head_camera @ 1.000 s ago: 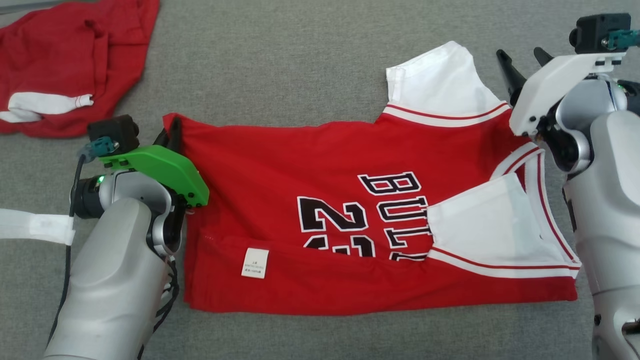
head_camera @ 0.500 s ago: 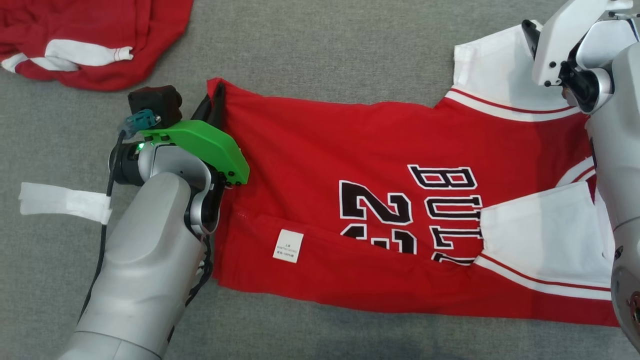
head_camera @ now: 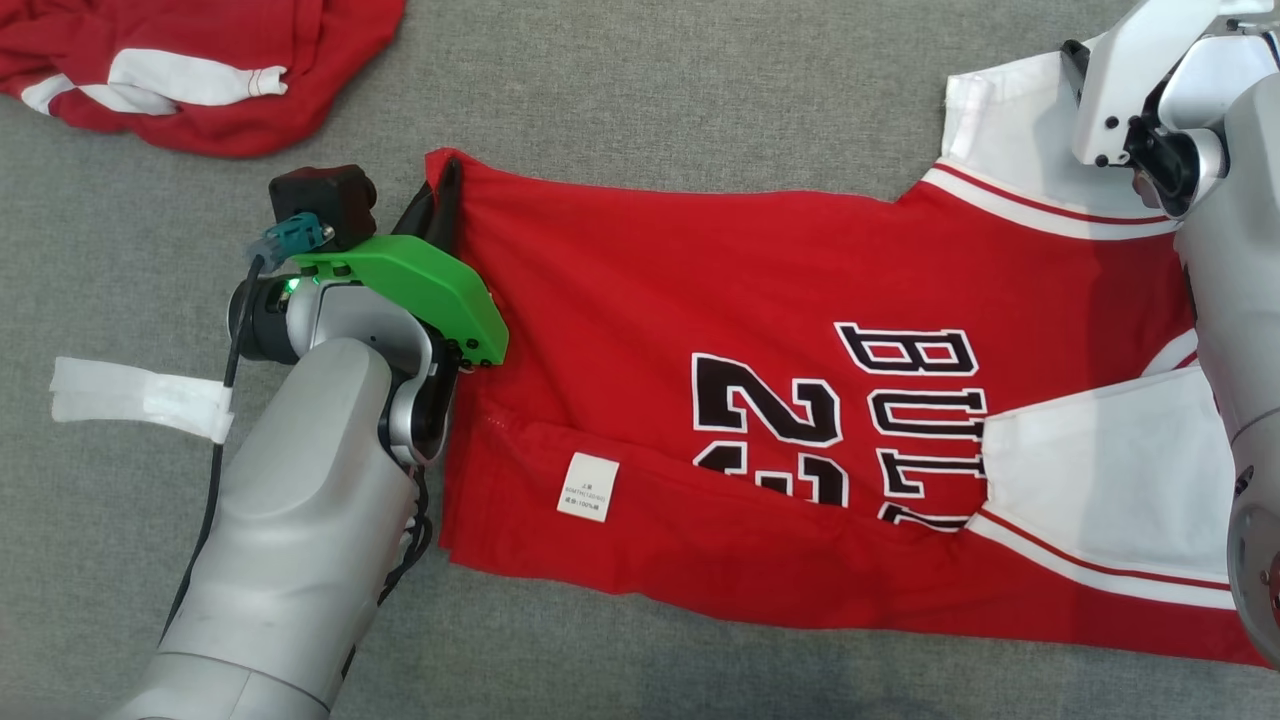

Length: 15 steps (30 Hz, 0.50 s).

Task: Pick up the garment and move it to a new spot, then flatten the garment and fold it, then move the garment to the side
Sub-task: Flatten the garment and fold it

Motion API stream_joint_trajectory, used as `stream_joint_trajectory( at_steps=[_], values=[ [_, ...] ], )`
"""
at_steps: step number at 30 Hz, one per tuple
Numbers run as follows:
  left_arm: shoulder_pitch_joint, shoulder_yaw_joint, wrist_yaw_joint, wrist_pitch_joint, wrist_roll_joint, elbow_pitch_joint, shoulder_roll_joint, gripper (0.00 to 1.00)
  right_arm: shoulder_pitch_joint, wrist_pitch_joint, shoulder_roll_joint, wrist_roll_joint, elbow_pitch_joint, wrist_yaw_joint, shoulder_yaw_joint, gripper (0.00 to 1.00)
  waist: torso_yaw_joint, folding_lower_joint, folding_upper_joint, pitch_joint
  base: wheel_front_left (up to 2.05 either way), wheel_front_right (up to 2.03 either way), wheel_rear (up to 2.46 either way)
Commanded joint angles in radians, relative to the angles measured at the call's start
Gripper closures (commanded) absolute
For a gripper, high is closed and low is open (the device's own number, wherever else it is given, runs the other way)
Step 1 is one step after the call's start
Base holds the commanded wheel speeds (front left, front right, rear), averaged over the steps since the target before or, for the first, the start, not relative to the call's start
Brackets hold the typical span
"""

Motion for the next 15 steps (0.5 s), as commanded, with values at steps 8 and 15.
stream_joint_trajectory(
  at_steps=[8,15],
  values=[
    [-0.017,-0.003,-0.003,-0.005,-0.007,0.019,0.016,1.0,0.0,-0.046,0.006,-0.01,0.053,-0.001,0.019,1.0,-0.013,0.0,0.0098,-0.019,0.0,0.0,0.0],
    [-0.001,0.004,-0.001,-0.019,-0.017,0.029,0.03,1.0,-0.013,-0.136,0.03,0.026,0.07,-0.001,0.025,1.0,-0.033,0.0,0.0098,-0.051,0.0,0.0,0.0]
  ],
)
